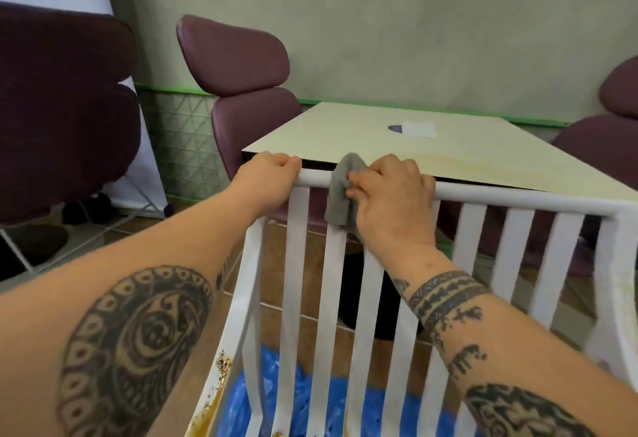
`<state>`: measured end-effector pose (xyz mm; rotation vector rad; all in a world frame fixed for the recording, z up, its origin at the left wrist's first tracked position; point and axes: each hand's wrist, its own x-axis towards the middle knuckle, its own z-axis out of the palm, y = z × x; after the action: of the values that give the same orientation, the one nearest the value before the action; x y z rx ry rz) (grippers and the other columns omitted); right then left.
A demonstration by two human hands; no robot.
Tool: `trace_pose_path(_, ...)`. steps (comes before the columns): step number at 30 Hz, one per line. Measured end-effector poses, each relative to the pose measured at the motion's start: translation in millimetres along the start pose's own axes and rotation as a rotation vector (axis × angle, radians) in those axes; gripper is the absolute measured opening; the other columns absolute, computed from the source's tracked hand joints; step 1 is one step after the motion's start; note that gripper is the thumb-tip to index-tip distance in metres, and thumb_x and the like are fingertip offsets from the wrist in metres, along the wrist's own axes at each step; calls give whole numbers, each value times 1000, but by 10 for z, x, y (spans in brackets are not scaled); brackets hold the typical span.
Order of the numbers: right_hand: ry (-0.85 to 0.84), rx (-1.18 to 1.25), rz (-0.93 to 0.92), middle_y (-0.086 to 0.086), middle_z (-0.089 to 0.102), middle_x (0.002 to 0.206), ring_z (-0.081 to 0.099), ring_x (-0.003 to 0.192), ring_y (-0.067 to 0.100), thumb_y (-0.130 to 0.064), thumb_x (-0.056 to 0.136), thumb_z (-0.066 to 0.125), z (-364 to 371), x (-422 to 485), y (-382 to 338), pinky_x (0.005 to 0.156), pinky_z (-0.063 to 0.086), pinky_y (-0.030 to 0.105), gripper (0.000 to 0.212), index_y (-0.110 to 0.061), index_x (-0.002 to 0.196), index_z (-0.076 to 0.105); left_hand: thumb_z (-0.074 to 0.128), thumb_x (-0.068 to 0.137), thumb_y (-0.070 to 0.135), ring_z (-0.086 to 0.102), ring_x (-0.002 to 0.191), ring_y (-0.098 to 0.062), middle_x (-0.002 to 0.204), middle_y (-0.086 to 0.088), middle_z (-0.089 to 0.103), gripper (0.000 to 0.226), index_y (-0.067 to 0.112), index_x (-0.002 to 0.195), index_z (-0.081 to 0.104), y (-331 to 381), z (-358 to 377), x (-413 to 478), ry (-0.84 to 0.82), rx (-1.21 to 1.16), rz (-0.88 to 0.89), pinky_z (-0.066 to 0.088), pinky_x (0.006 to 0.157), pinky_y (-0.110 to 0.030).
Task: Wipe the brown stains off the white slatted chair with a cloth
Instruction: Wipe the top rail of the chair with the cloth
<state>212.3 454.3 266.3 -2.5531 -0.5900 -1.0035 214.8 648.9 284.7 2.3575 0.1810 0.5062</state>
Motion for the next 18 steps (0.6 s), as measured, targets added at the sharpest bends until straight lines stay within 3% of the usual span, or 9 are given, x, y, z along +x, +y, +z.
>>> trace_pose_path(3,-25,309,143,-3,53,96,51,87,12,-28,102,52,7,-308,-130,76,41,24,21,-21,95,70,39,106,38,50,83,-25,84,-3,55,37,14,87,61,24,-37,-4,-39,-21,-11,35,66,-33)
trace_pose_path(5,-99,575,445,-6,56,96,53,82,3,-34,103,52,67,-465,-350,71,45,15,21,-27,89,66,40,105,38,53,87,-28,86,-4,57,36,16,87,62,36,-50,-12,-44,0,-10,36,70,-32)
trace_pose_path(7,-119,818,808,-5,64,87,62,82,12,-37,101,57,190,-513,-572,67,49,22,25,-22,85,69,39,105,37,57,91,-33,89,-9,61,39,12,87,63,37,-50,-17,-37,41,8,37,71,-33)
trace_pose_path(9,-151,922,1043,-1,67,88,61,82,17,-37,101,56,240,-449,-795,66,44,25,29,-16,93,74,38,105,35,59,94,-38,91,-12,62,40,12,82,61,26,-41,-9,-35,55,15,38,71,-34)
trace_pose_path(11,-98,1048,1183,5,70,107,55,87,15,-35,104,51,240,-346,-946,67,37,17,33,-12,112,75,38,104,38,59,96,-38,95,-13,63,41,18,73,56,6,-35,4,-34,47,13,41,72,-35)
trace_pose_path(14,-148,1156,1128,6,59,133,54,110,18,-21,107,43,154,-105,-996,66,27,9,33,-9,132,61,37,104,39,56,104,-38,108,-11,62,41,25,69,52,-17,-32,33,-42,70,29,44,88,-41)
trace_pose_path(15,-171,1117,1107,9,53,140,51,120,21,-16,107,40,168,2,-934,70,27,12,33,-7,136,54,37,105,38,55,105,-38,109,-11,61,41,25,69,51,-24,-27,46,-42,82,38,43,90,-42)
trace_pose_path(18,-327,864,1035,12,39,152,38,140,26,-15,107,34,167,127,-901,102,38,33,43,-6,149,35,37,105,38,55,104,-40,106,-13,61,42,26,67,50,-36,-19,65,-37,78,37,41,84,-40)
